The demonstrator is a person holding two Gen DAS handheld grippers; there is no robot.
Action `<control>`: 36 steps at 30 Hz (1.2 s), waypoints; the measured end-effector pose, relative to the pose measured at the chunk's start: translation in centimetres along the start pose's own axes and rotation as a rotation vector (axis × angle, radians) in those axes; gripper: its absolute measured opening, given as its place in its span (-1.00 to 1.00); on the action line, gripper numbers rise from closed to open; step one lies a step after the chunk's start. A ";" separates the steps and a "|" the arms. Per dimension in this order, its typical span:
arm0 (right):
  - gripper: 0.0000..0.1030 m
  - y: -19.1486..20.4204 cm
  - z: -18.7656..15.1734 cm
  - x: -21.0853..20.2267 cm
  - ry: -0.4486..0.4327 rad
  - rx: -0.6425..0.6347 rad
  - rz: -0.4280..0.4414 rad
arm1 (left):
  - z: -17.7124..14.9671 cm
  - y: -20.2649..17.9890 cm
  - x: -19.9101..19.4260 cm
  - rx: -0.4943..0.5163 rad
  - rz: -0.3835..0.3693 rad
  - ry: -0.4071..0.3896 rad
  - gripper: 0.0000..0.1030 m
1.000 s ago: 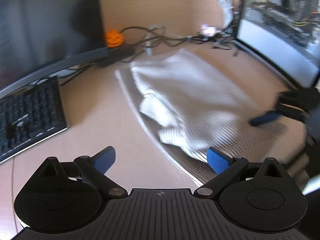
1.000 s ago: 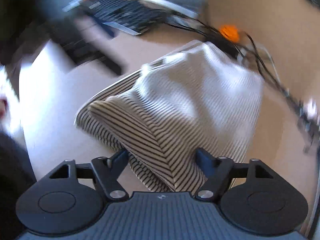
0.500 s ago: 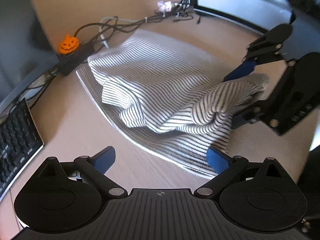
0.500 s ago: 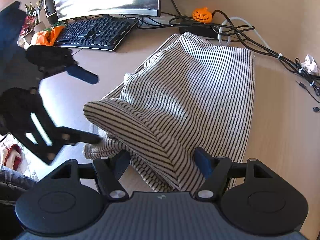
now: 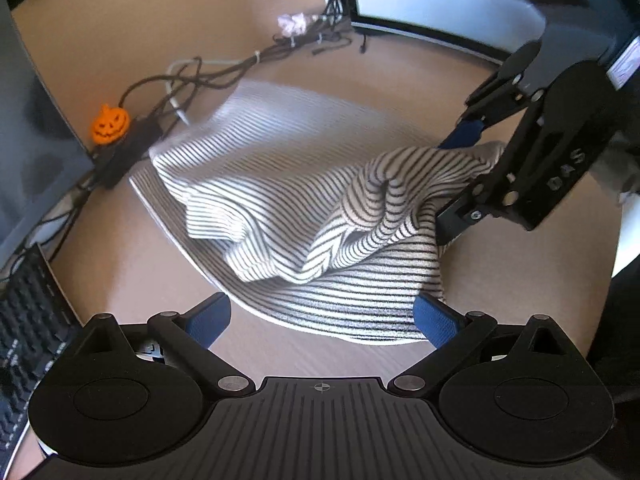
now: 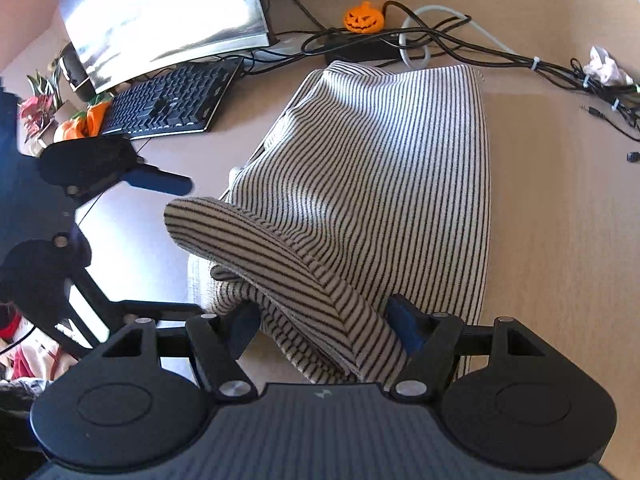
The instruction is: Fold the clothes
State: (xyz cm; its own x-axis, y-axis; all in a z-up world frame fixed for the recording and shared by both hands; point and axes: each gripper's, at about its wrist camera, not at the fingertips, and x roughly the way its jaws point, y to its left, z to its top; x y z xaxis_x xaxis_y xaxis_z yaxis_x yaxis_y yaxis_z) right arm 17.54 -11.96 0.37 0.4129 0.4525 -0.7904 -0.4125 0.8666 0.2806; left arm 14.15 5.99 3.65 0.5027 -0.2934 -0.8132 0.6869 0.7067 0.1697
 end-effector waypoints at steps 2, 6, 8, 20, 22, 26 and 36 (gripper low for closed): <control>0.39 0.0 0.2 0.2 0.001 0.009 0.001 | -0.2 0.2 -0.3 0.006 -0.024 -0.001 0.95; 0.39 -0.1 1.1 0.8 -0.004 0.029 -0.002 | -0.3 -0.6 0.7 0.051 -0.041 0.026 0.95; 0.39 0.0 1.6 1.2 -0.005 0.020 -0.014 | 0.1 -1.1 2.0 0.073 -0.009 0.040 0.95; 0.68 5.5 -2.5 1.7 -0.127 -0.525 -0.343 | 4.1 2.6 4.5 -0.157 0.095 -0.005 0.97; 0.64 6.1 -2.9 2.9 -0.127 -0.599 -0.399 | 4.3 2.6 4.4 -0.146 0.085 -0.010 0.97; 0.03 4.8 -0.4 3.1 -0.111 -0.523 -0.391 | 4.5 2.8 4.2 -0.125 0.071 -0.030 0.97; -0.33 2.7 6.0 -0.6 -0.121 -0.444 -0.300 | 2.6 1.3 0.9 0.214 0.117 -0.203 0.95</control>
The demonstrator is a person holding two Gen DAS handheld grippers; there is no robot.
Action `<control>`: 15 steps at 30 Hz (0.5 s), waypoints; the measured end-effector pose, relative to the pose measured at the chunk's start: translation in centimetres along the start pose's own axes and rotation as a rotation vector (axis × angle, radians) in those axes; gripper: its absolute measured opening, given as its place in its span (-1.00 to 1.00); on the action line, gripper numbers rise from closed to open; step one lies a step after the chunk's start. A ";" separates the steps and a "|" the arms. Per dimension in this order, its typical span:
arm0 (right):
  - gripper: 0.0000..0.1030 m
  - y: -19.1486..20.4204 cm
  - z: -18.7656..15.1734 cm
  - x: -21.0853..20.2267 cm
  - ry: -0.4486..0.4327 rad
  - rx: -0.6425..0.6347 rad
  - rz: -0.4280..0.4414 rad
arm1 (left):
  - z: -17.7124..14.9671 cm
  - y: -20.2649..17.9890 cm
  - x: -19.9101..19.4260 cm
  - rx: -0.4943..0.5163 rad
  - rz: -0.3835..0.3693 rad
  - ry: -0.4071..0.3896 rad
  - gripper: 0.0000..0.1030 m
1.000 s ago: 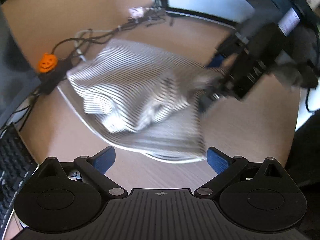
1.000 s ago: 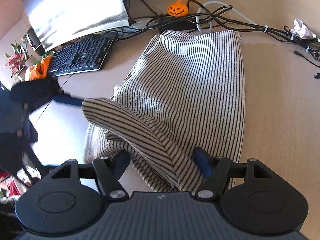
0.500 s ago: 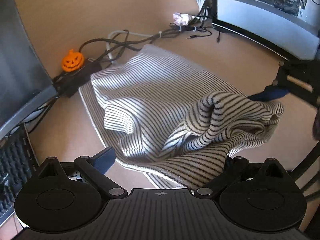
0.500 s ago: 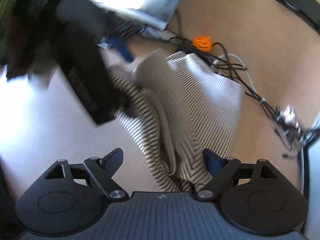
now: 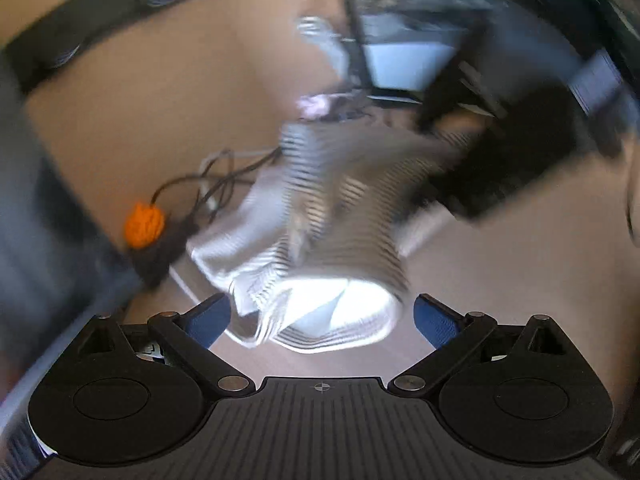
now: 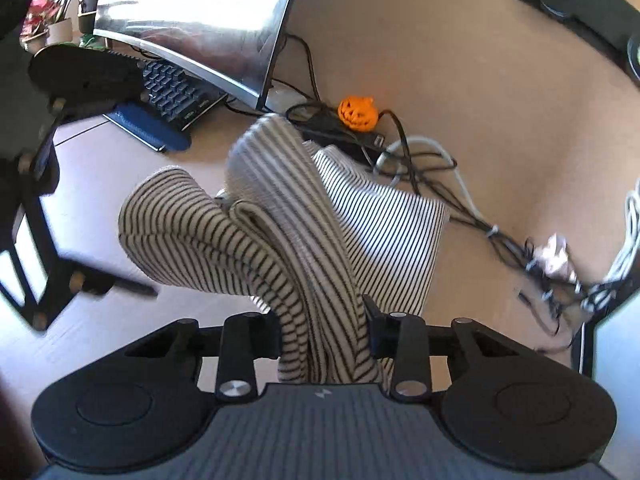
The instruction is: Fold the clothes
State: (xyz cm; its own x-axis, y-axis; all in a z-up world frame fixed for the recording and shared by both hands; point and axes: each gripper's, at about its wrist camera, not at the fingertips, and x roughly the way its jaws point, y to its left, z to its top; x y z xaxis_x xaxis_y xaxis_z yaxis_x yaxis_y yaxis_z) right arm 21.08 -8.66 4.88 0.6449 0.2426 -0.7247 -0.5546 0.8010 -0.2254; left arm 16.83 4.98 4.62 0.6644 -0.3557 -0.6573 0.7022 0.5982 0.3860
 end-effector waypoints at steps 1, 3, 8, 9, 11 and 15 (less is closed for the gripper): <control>-0.33 0.0 0.2 0.0 0.008 -0.010 0.006 | 0.1 -0.6 0.8 0.057 0.020 -0.003 0.95; -0.34 0.0 0.5 0.0 0.023 -0.032 0.021 | 0.5 -1.5 2.4 0.145 0.043 -0.013 0.95; -0.36 0.2 0.2 -0.4 0.052 -0.097 0.054 | 1.9 -2.0 5.2 0.217 -0.022 -0.059 0.95; -0.36 0.2 0.1 -0.4 0.061 -0.101 0.064 | 2.2 -1.8 5.4 0.210 -0.045 -0.076 0.95; -0.36 0.3 -0.2 -0.5 0.071 -0.106 0.074 | 2.8 -1.3 5.4 0.180 -0.094 -0.113 0.95; -0.37 0.0 -0.5 -0.6 0.068 -0.076 0.076 | 3.9 -1.2 4.9 0.147 -0.177 -0.157 0.53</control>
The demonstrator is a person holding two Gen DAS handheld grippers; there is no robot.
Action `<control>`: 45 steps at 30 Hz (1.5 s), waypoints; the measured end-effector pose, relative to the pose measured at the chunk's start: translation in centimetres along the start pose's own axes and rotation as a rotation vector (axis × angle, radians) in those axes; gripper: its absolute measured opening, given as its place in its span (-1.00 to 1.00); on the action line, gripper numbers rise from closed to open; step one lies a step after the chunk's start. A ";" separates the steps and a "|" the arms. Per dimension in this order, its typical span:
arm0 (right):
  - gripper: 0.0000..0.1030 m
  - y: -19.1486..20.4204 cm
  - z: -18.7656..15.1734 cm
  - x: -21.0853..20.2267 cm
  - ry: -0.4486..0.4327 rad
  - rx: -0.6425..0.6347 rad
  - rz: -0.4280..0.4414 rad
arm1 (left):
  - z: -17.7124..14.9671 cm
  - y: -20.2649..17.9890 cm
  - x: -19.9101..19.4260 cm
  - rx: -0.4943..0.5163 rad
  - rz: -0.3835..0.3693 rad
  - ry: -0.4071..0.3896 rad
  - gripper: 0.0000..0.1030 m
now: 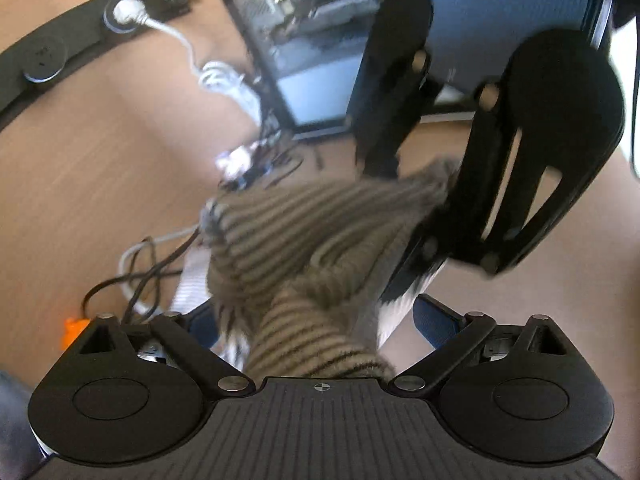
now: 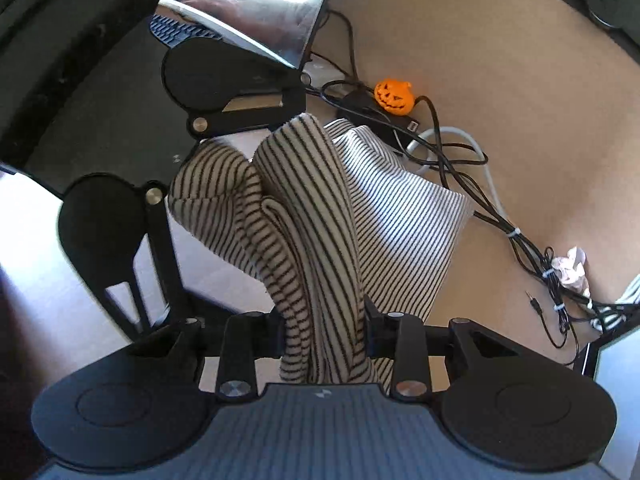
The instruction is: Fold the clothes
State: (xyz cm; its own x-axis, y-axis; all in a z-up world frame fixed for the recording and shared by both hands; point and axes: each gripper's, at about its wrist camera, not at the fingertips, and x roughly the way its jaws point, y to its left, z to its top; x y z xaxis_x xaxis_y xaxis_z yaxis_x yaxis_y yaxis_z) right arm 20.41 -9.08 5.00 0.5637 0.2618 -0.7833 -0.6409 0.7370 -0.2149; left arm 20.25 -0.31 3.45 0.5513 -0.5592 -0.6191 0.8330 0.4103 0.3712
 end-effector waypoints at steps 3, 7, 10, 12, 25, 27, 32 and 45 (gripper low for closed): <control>-0.36 -0.1 -0.1 0.1 0.000 0.003 -0.037 | 0.4 -0.2 0.4 -0.020 -0.012 0.009 0.33; -0.06 -0.6 -1.4 -0.9 -0.010 0.030 -0.093 | 0.3 0.5 1.5 -0.088 0.003 0.049 -0.14; 0.38 -1.1 -3.5 -1.8 -0.005 0.079 -0.145 | 0.3 2.2 1.5 -0.220 -0.032 0.051 -0.16; 0.44 -1.3 -5.4 -1.9 0.020 0.121 -0.175 | 0.2 3.2 1.5 -0.292 -0.041 0.050 -0.16; -0.08 -3.0 -4.4 1.1 -0.196 0.257 -0.196 | -1.9 7.3 -0.5 -0.621 -0.052 0.087 -0.18; -0.48 -3.1 -3.4 1.5 -0.205 0.253 -0.140 | -2.2 7.4 -0.8 -0.642 -0.033 0.100 -0.32; -0.75 -2.3 -3.9 -0.8 -0.223 0.259 -0.082 | -1.9 6.2 -1.8 -0.662 -0.007 0.116 -0.39; -0.77 -5.5 -3.6 -4.1 -0.227 0.289 -0.113 | -1.3 6.5 -4.4 -0.788 -0.107 0.042 -0.02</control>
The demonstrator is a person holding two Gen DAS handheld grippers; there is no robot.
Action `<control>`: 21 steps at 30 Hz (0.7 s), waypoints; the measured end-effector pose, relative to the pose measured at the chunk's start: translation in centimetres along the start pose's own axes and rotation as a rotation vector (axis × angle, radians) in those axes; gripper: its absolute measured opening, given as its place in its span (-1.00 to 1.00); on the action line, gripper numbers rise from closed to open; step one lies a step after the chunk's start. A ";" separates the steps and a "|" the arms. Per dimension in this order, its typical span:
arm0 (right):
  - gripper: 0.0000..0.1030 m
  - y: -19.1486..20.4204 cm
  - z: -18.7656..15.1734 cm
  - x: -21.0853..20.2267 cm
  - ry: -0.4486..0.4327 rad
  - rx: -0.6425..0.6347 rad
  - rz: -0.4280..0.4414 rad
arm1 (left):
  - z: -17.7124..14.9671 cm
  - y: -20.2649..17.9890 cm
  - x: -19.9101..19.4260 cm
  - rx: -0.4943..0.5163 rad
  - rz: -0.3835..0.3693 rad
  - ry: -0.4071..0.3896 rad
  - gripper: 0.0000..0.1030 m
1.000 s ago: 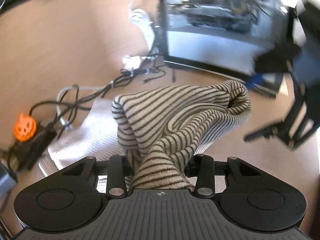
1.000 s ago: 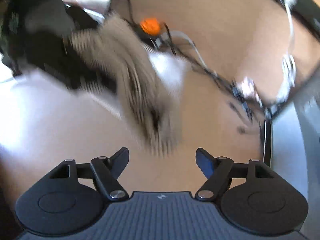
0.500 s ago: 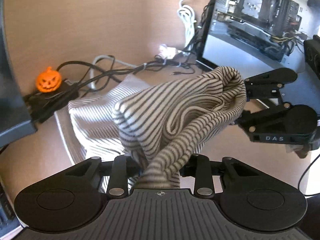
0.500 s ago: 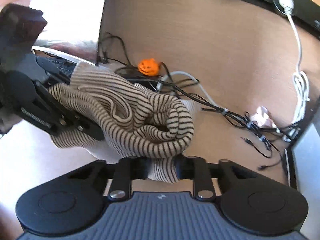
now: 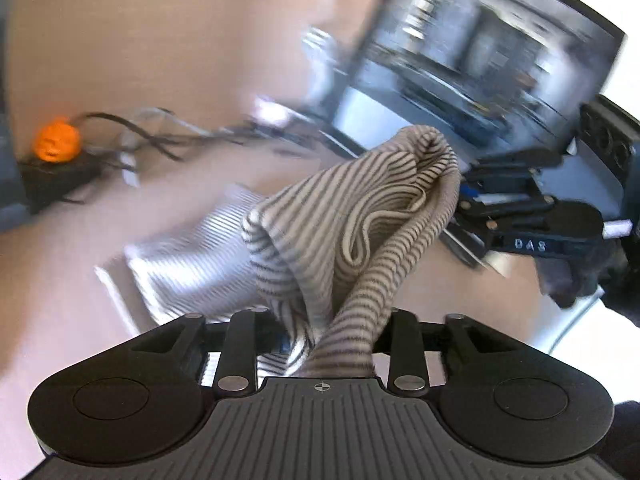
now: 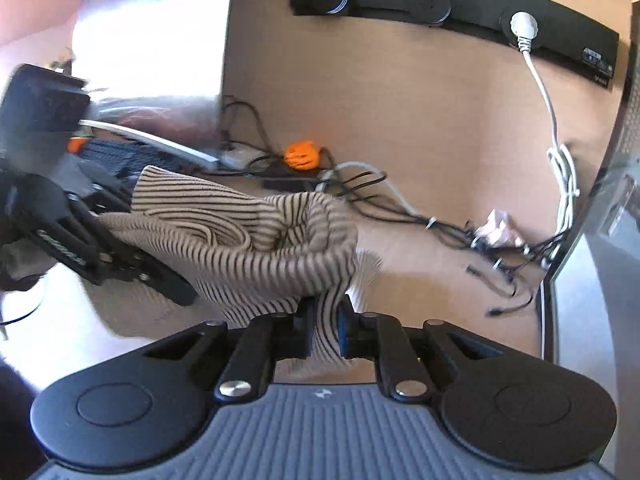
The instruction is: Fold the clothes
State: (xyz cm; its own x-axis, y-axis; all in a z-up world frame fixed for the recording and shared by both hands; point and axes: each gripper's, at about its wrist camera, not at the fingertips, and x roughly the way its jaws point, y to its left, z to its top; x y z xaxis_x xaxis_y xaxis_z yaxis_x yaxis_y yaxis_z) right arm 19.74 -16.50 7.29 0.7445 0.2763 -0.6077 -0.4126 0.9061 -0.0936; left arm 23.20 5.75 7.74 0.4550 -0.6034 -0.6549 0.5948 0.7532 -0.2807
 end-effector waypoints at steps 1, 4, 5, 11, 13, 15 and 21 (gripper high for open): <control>-0.76 -0.4 0.5 1.9 0.012 -0.001 -0.031 | 0.3 1.3 0.7 -0.028 0.054 -0.010 0.06; -0.73 -1.4 1.6 8.3 0.090 -0.005 -0.101 | 1.0 4.6 2.5 -0.098 0.172 -0.013 0.14; -0.73 -1.5 1.7 10.5 0.132 -0.015 -0.117 | 1.2 5.5 3.1 -0.118 0.198 -0.007 0.28; -0.72 -1.4 1.7 12.8 0.156 -0.045 -0.135 | 1.1 5.8 3.0 -0.044 0.259 -0.007 0.66; -0.62 -1.7 1.9 12.3 0.152 -0.020 -0.133 | 1.0 6.3 3.7 -0.056 0.267 0.014 0.73; -0.42 -1.9 2.4 10.8 0.118 -0.002 -0.148 | 1.0 7.0 4.2 -0.096 0.267 0.032 0.73; 0.32 -0.7 2.6 5.8 0.028 0.041 -0.042 | 0.9 7.5 4.9 -0.118 0.285 0.047 0.83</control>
State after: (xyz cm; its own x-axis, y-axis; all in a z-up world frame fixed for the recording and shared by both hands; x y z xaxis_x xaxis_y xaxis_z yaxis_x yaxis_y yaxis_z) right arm 25.68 -14.68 5.90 0.7454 0.2293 -0.6260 -0.3589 0.9293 -0.0870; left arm 30.50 8.23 3.03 0.5592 -0.3530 -0.7501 0.3653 0.9172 -0.1592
